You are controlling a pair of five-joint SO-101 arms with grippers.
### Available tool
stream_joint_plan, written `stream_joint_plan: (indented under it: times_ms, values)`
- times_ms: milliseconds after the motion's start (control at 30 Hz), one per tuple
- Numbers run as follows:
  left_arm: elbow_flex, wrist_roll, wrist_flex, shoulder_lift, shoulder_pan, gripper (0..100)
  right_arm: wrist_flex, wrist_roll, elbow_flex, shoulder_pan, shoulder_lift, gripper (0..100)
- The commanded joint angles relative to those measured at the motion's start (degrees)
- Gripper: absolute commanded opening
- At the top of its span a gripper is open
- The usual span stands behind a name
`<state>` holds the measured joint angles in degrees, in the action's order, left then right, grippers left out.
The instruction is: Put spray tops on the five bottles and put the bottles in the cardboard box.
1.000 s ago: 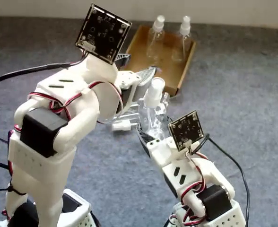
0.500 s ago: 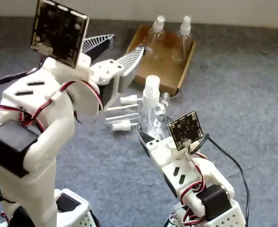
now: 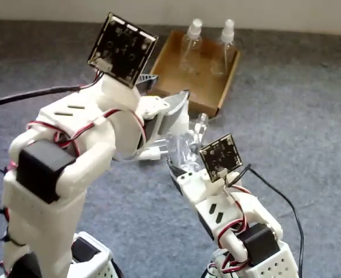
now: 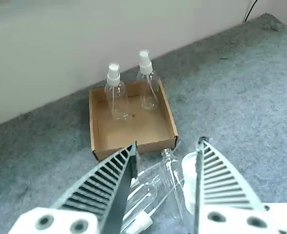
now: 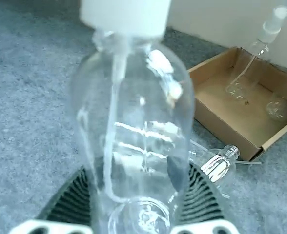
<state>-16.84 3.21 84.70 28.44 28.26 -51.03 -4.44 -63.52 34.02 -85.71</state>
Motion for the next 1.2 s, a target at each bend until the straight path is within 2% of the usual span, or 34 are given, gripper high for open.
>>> stream_joint_plan:
  times_ms: [0, 133, 367, 467, 567, 633, 767, 900, 1000, 1167]
  values:
    - [7.8, 0.0, 0.1, 3.6, 0.9, 19, 0.6, 0.0, 2.2, -0.4, -0.1, 0.5]
    - [10.4, 0.0, -1.3, 11.4, 1.1, 19, 0.8, 1.3, 2.2, -5.5, -0.1, 0.5]
    - [14.6, -1.6, -2.5, 14.6, 1.1, 19, 0.7, 2.4, 4.4, -5.9, 0.2, 0.5]
    - [12.3, -2.0, -4.5, 14.8, 0.7, 19, 0.7, 2.2, 4.3, -5.9, 0.2, 0.5]
    - [7.9, -2.0, -2.0, 14.5, -1.3, 19, 0.8, 2.0, 4.3, -6.2, 0.2, 0.5]
    - [7.1, -2.0, -0.9, 14.7, -4.4, 19, 1.0, 1.8, 4.7, -6.6, 0.2, 0.5]
    - [8.2, -1.8, 3.3, 14.5, -15.2, 19, 6.3, 0.3, 4.7, -13.1, 0.4, 0.5]
    - [17.8, -2.0, 4.4, 14.7, -23.4, 19, 7.6, 0.1, 6.8, -17.1, 6.9, 0.5]
    - [28.0, -2.4, 3.3, 14.7, -27.4, 19, 7.5, 0.0, 12.3, -17.8, 16.3, 0.5]
    - [44.9, -4.4, -5.9, 14.8, -31.0, 19, 10.2, -0.1, 23.6, -20.9, 30.2, 0.5]
